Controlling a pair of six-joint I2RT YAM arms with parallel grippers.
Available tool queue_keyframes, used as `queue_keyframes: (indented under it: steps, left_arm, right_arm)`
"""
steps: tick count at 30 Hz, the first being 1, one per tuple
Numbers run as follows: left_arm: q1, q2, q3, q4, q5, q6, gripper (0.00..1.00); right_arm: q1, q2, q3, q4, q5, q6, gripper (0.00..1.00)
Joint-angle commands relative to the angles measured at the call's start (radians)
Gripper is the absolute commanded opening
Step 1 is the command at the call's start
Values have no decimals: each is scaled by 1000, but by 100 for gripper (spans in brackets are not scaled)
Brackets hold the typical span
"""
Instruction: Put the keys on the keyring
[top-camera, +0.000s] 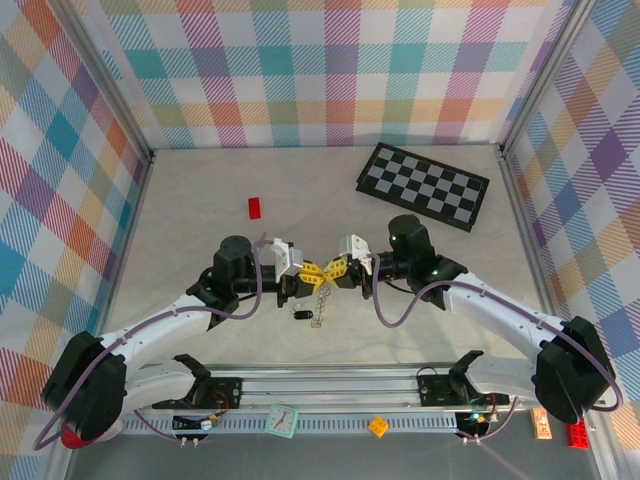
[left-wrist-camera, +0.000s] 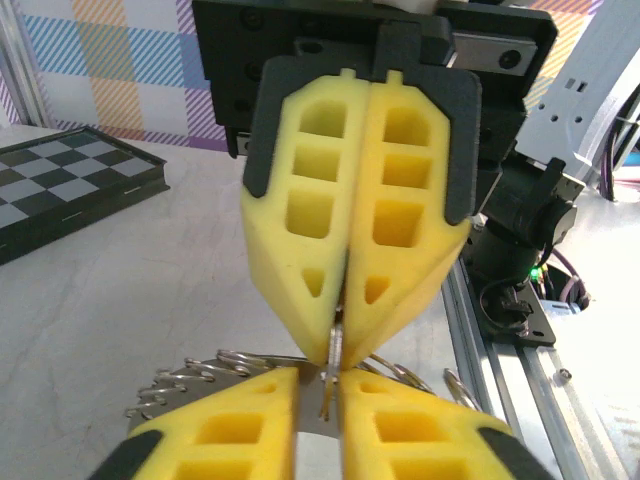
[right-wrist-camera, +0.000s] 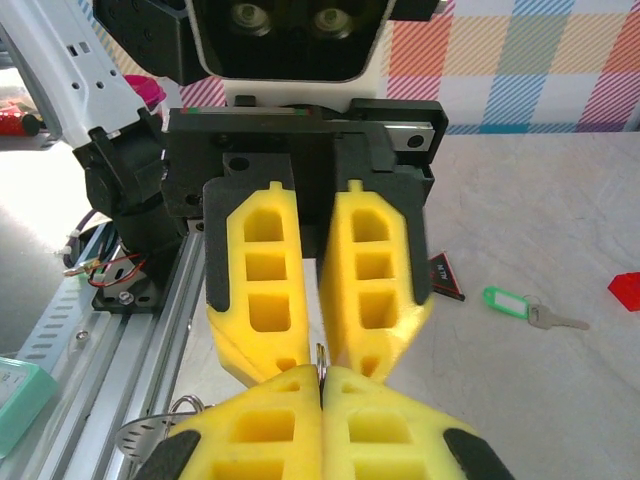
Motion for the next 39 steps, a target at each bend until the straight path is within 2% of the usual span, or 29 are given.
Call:
queue_keyframes:
  steps: [1, 3, 4, 5, 6, 9, 11, 14, 22, 26, 32, 39]
  left_arm:
    - [-10, -3, 37, 4, 25, 20, 7]
    - [-10, -12, 42, -20, 11, 36, 0]
    - [-10, -20, 46, -44, -9, 49, 0]
    - [-10, -29, 52, -73, -31, 62, 0]
    - [-10, -40, 63, -118, -59, 84, 0]
    - [-16, -68, 117, -303, -153, 169, 0]
    - [-27, -72, 165, -448, -223, 233, 0]
    - [-51, -66, 222, -612, -309, 299, 0]
    - [-117, -57, 335, -881, -439, 423, 0]
    - [-132, -72, 366, -941, -462, 476, 0]
    - [-141, -96, 373, -966, -430, 566, 0]
    - [-142, -87, 397, -987, -411, 595, 0]
  right_arm:
    - [10, 5, -16, 46, -26, -13, 0]
    - [10, -3, -11, 1, -10, -40, 0]
    - [10, -11, -3, -40, 18, -61, 4]
    - [10, -20, 5, -80, 56, -78, 18]
    - [10, -31, 15, -128, 106, -105, 28]
    - [10, -55, 52, -275, 227, -166, 36]
    - [10, -64, 82, -362, 266, -179, 36]
    - [11, -81, 82, -395, 286, -188, 36]
    - [24, -61, 90, -360, 207, -175, 27]
    - [38, -41, 57, -253, 132, -127, 26]
    - [77, -6, 6, -110, 110, -114, 30]
    - [94, 35, -4, -34, 99, -96, 31]
